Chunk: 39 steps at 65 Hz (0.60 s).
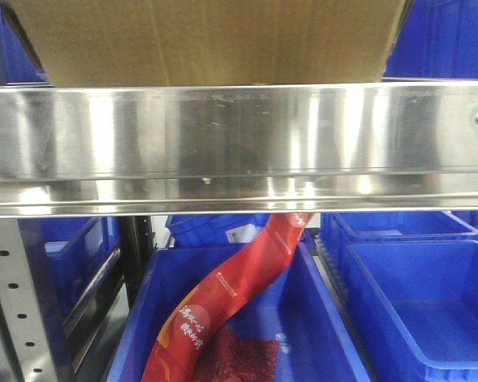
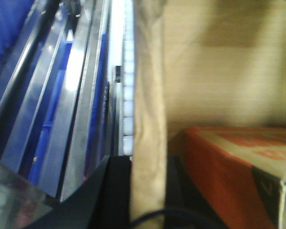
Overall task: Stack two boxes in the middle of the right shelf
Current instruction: 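Lower the held boxes onto the middle steel shelf with both grippers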
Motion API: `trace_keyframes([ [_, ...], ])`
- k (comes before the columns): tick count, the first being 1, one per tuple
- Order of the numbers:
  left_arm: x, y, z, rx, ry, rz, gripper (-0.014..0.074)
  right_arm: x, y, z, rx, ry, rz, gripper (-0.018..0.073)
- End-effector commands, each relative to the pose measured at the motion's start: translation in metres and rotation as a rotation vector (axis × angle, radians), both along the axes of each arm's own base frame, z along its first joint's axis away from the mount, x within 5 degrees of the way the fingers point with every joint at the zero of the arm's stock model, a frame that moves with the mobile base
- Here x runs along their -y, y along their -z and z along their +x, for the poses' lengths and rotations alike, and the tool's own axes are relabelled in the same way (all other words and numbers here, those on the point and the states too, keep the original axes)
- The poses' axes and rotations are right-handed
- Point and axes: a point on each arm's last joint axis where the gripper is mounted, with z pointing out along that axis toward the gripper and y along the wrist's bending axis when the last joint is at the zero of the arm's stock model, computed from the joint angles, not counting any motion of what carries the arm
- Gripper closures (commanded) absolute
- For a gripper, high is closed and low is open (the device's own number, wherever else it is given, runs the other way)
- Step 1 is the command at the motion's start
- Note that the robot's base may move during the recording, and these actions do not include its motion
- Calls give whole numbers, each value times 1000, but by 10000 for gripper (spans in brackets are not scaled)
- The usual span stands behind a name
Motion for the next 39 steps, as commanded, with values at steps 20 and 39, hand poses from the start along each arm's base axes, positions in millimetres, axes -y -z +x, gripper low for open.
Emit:
trace_keyframes([
  [20,0,-15,-1,95,22,-29,176,8,-12,-4,47,17,-3,94],
  [39,5,-41,-21,168,55,-57,508,16,-30,-23,79,24,9,349],
])
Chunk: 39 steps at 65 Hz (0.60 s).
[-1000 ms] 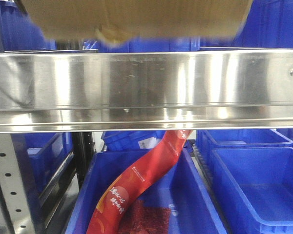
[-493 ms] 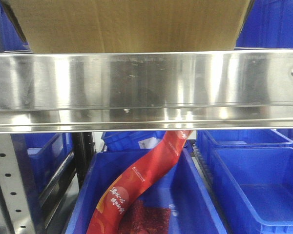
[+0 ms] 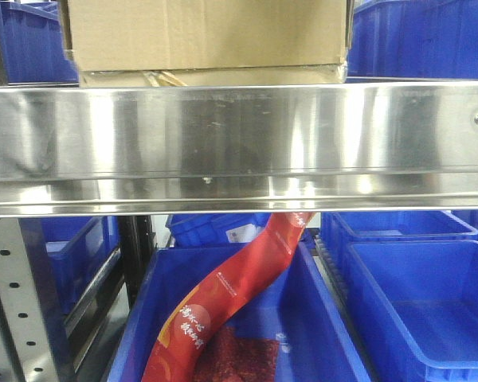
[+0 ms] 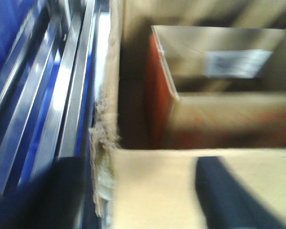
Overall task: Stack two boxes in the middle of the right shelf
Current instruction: 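Open both grippers and pull them back from the boxes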
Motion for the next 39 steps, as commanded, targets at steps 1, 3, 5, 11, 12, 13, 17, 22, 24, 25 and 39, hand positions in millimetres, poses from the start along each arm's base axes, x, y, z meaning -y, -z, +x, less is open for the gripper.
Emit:
trace_keyframes([
  [1,1,-15,-9,61,20,-17,552,6,-10,-7,26,12,-8,403],
  [3,1,-15,-9,65,21,-18,611,6,-9,-7,21,14,-9,499],
  [5,1,-15,-9,65,21,-18,669,6,-9,-7,17,16,-10,578],
  [11,1,-15,-10,62,19,-15,707,7,-9,-10,3,23,-12,720],
  [12,0,-15,-11,56,17,-14,707,8,-10,-11,0,25,-13,719],
  [13,0,-15,-12,49,14,-12,707,8,-10,-12,-2,27,-13,720],
  [17,-3,-17,-19,24,9,-17,707,10,-14,-16,7,28,-9,720],
  [22,-1,-17,-23,15,61,14,705,12,-22,-22,40,7,-20,720],
  [24,-1,-17,-26,16,90,25,697,12,-21,-24,45,-9,-39,720],
  [25,0,-17,-27,16,106,29,694,12,-21,-25,47,-20,-50,720],
  [39,4,10,-46,85,217,-23,688,13,11,-41,87,-112,-85,720],
])
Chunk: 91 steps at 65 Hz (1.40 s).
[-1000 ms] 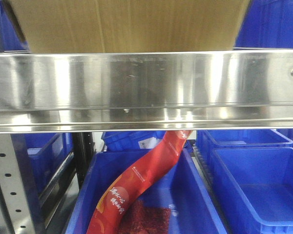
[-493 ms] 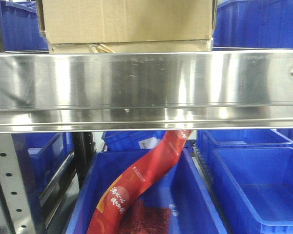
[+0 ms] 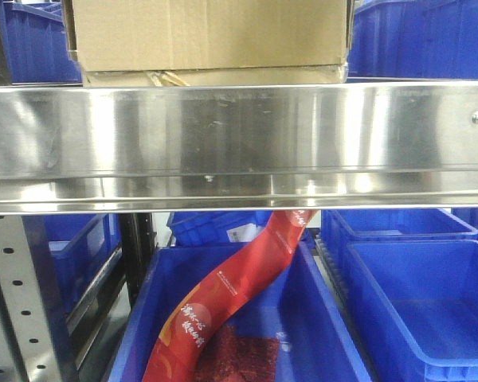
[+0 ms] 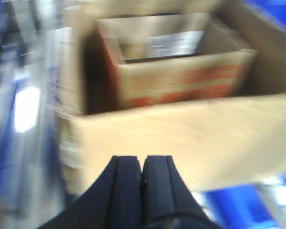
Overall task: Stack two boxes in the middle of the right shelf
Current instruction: 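Open both grippers and pull them back from the boxes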
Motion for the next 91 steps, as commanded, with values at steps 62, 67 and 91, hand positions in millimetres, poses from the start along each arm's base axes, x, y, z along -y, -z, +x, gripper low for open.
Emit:
trace_keyframes([
  [62,-61,113,-189,377,88,-215,689,46,73,-181,530,-264,149,721],
  [67,-63,108,-194,417,91,-228,689,48,71,-185,551,-265,154,721],
  [91,-65,104,-198,451,93,-240,689,48,70,-187,559,-265,156,721],
])
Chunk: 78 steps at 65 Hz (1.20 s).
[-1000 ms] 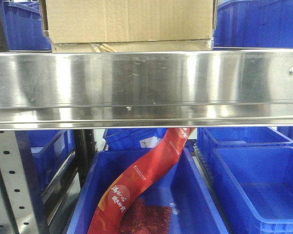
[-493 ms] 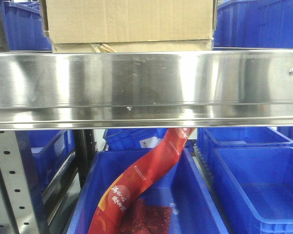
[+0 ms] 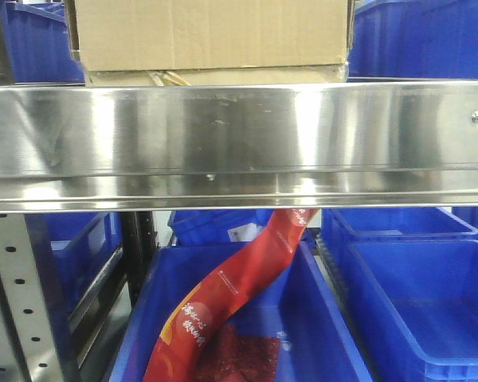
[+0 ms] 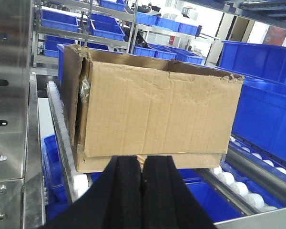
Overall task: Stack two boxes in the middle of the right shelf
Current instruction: 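Open both grippers and pull them back from the boxes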
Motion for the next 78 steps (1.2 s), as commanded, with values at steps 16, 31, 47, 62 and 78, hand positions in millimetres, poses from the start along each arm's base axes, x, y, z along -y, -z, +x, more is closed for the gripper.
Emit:
trace_keyframes([
  [16,0,-3,-2,27,5,-12,689,6,13,-14,-38,6,79,721],
  [31,0,-3,-2,27,5,-12,689,22,66,-30,-32,121,48,721],
  [47,0,-3,-2,27,5,-12,689,37,109,-50,32,310,-102,721],
  [62,0,-3,-2,27,5,-12,689,38,158,-61,115,329,-91,721],
  [78,0,-4,-2,31,6,-13,689,38,168,-59,114,331,-91,721],
])
